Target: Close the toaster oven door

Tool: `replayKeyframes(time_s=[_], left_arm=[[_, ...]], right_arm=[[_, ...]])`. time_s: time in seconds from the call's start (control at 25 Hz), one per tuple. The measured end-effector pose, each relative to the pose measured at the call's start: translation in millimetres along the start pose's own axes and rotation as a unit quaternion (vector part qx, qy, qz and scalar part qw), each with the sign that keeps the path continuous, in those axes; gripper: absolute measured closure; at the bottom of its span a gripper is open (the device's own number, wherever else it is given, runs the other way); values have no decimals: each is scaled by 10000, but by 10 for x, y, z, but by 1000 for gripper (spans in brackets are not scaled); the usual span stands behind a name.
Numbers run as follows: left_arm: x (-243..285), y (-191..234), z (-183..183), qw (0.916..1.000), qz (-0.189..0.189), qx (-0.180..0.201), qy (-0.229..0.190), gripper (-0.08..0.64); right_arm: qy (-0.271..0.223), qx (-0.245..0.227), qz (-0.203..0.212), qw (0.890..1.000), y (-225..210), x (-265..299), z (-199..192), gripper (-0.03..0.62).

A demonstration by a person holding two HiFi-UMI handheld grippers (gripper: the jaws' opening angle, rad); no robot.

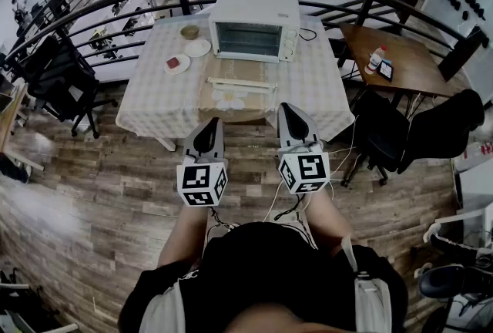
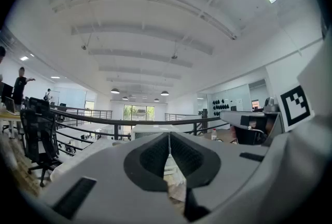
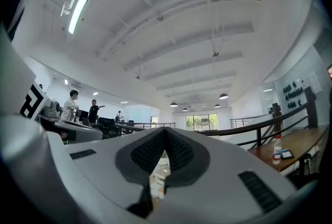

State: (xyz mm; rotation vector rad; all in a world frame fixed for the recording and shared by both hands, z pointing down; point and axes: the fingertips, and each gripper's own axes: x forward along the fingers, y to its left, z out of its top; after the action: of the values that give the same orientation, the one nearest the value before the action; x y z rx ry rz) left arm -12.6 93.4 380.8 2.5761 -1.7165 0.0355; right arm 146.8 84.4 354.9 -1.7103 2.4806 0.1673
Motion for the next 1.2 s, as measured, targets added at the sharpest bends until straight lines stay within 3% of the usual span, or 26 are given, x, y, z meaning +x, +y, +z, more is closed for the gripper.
replayKeyframes(time_s=[0.32,0.88,1.2], left_arm=[[-3,16,6,10000,46,2,2,538],[-70,124,-30,10000,88,-20,28,538],[-163,348,-112,10000,17,-68,18,538]], right_arm=[[-20,1,92,10000,48,22,-9,591],[-32,222,-92,9997,94,24,-49,589],[29,198,-94,9998,355,85,-133,589]])
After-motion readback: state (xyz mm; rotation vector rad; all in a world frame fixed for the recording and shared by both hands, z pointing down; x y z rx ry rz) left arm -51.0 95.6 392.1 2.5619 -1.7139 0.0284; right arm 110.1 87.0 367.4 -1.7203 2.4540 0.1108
